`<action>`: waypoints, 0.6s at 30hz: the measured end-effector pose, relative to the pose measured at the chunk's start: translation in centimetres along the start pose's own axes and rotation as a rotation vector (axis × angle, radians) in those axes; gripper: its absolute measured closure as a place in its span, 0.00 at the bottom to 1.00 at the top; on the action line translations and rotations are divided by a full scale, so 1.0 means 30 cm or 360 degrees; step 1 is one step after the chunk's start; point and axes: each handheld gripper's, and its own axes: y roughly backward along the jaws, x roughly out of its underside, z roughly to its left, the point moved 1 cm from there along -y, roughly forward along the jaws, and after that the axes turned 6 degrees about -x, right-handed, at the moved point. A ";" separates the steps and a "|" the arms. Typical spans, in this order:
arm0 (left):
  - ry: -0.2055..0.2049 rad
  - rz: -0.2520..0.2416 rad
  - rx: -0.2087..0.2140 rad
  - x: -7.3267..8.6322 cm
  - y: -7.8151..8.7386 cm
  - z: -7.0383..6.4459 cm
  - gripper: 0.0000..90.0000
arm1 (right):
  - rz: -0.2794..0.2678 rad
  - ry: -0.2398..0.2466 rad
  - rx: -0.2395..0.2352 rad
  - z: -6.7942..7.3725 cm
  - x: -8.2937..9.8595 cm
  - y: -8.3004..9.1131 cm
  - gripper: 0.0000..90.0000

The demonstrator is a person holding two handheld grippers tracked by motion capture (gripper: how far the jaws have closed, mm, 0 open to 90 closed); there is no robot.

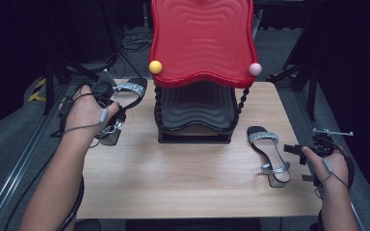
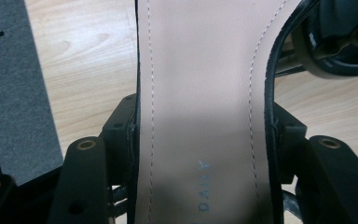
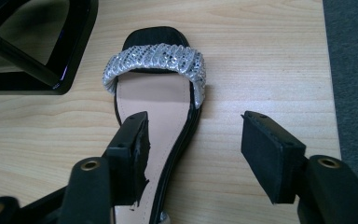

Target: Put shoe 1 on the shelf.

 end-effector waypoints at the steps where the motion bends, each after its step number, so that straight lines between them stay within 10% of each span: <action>1: 0.0005 -0.0008 -0.0003 -0.003 0.014 0.002 0.47 | -0.0001 0.0003 0.0010 0.002 -0.001 -0.001 0.48; 18: 0.0018 -0.0105 0.0010 -0.076 0.233 0.005 0.47 | 0.0098 -0.0069 0.0053 -0.007 0.037 -0.029 0.51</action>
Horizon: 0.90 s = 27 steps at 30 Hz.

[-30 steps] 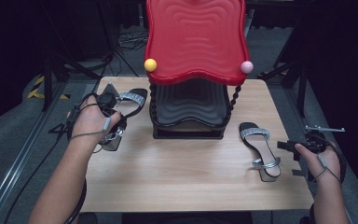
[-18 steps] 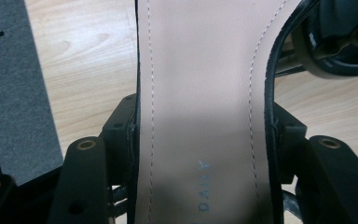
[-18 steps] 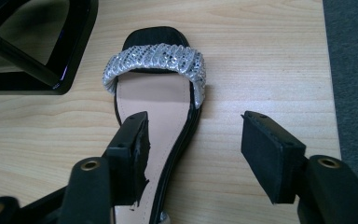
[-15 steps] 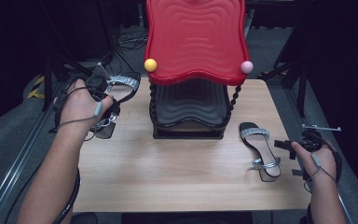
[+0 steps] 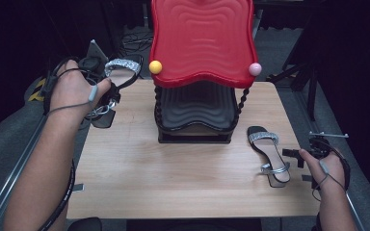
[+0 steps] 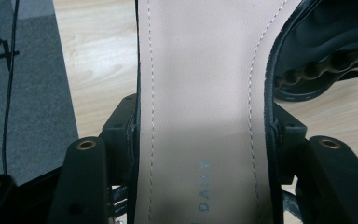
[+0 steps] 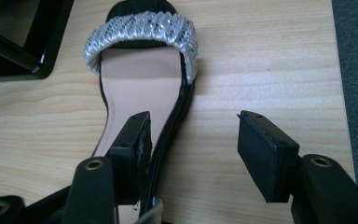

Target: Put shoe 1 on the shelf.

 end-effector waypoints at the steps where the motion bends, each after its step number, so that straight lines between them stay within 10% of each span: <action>1: -0.0005 -0.0006 -0.0003 -0.006 0.013 -0.001 0.47 | -0.0002 -0.0001 -0.0001 0.001 0.004 0.000 0.50; 27: -0.0059 -0.0177 0.0030 -0.113 0.318 -0.123 0.47 | 0.0008 -0.0048 0.0005 -0.030 0.036 0.016 0.48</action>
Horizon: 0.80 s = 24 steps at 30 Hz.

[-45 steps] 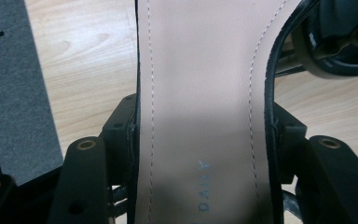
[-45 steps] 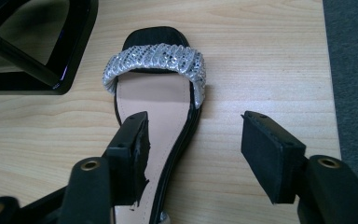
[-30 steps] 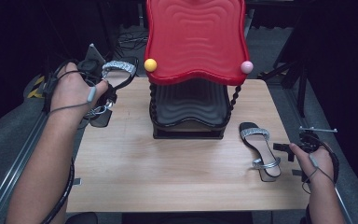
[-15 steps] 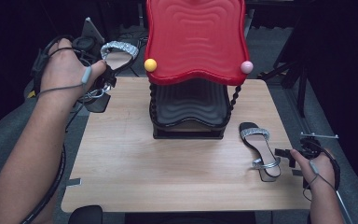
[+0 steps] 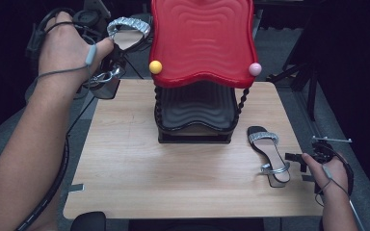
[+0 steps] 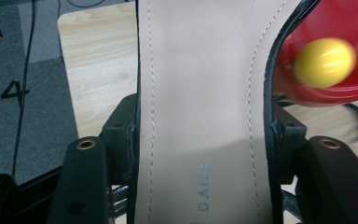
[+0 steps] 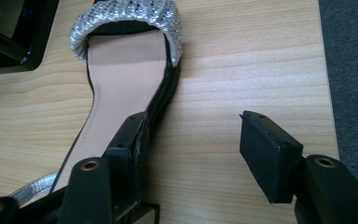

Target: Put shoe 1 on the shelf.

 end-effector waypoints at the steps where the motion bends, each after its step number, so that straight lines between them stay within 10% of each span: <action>1: 0.0003 -0.0006 -0.0001 -0.006 0.008 -0.015 0.47 | 0.0002 -0.0008 -0.0004 -0.006 0.001 -0.002 0.48; 13: -0.0042 -0.0026 0.0030 -0.077 0.042 -0.201 0.47 | -0.0051 -0.0037 -0.0144 -0.029 -0.027 0.001 0.48; 24: -0.0031 -0.0051 0.0056 -0.130 0.045 -0.272 0.47 | -0.0077 -0.0036 -0.0191 -0.013 -0.036 0.007 0.48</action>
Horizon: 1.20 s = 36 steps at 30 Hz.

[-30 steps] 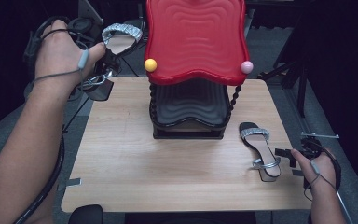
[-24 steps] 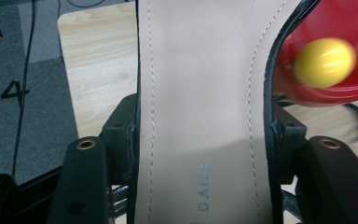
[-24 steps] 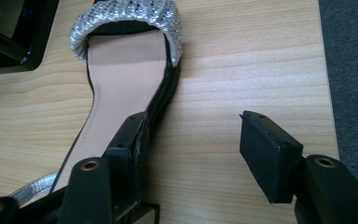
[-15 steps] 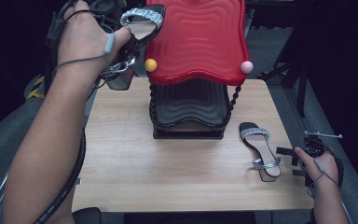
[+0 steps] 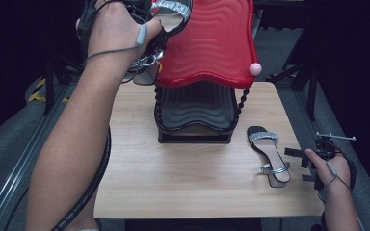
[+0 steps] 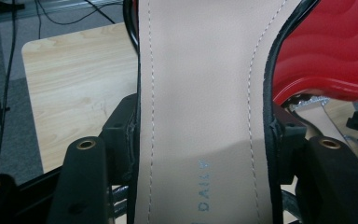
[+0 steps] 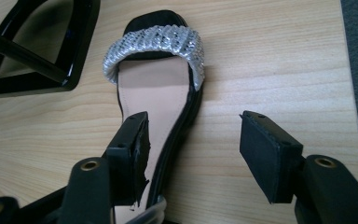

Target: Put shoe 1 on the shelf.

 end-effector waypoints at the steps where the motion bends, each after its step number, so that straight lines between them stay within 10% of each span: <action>1: 0.0004 -0.0003 0.0007 -0.005 0.000 -0.003 0.47 | -0.0003 0.0002 -0.0006 0.004 -0.001 0.002 0.48; 36: 0.0106 -0.0045 0.0005 -0.157 -0.151 -0.120 0.47 | -0.0059 -0.0061 0.0023 -0.033 0.059 0.078 0.48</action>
